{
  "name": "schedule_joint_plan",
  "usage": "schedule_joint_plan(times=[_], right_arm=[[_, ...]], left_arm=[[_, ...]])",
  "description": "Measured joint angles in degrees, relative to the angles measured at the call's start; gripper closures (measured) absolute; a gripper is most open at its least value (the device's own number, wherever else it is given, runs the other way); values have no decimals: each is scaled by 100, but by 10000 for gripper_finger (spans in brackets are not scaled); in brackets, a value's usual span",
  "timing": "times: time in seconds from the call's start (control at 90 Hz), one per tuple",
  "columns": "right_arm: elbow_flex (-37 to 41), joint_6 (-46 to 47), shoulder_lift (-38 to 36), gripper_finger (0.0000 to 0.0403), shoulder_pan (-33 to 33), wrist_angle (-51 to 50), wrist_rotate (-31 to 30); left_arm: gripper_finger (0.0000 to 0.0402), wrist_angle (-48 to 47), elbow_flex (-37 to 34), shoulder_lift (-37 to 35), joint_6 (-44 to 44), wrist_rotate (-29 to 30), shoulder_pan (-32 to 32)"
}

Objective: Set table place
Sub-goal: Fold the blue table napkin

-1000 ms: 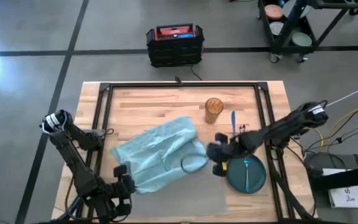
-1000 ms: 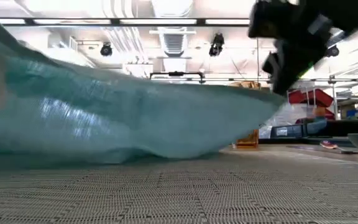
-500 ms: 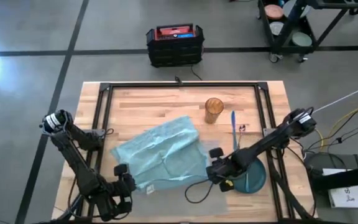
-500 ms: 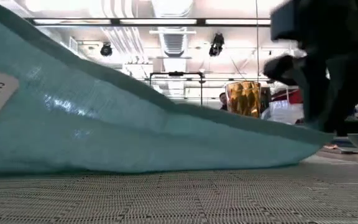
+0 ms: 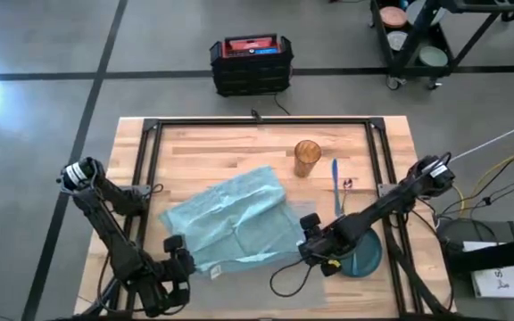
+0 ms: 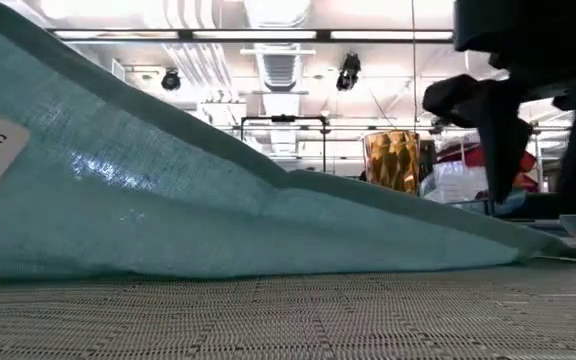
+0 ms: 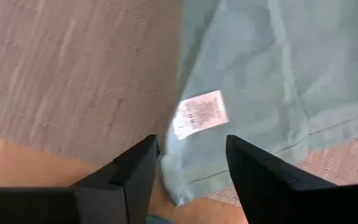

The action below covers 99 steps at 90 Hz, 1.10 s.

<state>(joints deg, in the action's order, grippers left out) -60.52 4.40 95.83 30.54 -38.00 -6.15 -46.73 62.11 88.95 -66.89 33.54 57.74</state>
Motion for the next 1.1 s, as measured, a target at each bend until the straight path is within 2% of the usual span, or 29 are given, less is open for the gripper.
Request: schedule_joint_plan(times=[0.122, 0.333, 0.567, 0.878, 1.1], right_arm=[[154, 56, 231, 238, 126, 139, 128], [252, 502, 571, 260, 133, 2, -582], [208, 545, 556, 299, 123, -68, -685], [267, 691, 556, 395, -25, -60, -1098], [233, 827, 529, 402, -32, -140, -1234]], left_arm=[[402, 4, 0, 0, -5, 2, -8], [402, 8, 0, 0, -4, 46, -21], [402, 21, 0, 0, -4, 46, -21], [402, 56, 0, 0, -7, 49, -21], [402, 66, 0, 0, -7, 50, -21]])
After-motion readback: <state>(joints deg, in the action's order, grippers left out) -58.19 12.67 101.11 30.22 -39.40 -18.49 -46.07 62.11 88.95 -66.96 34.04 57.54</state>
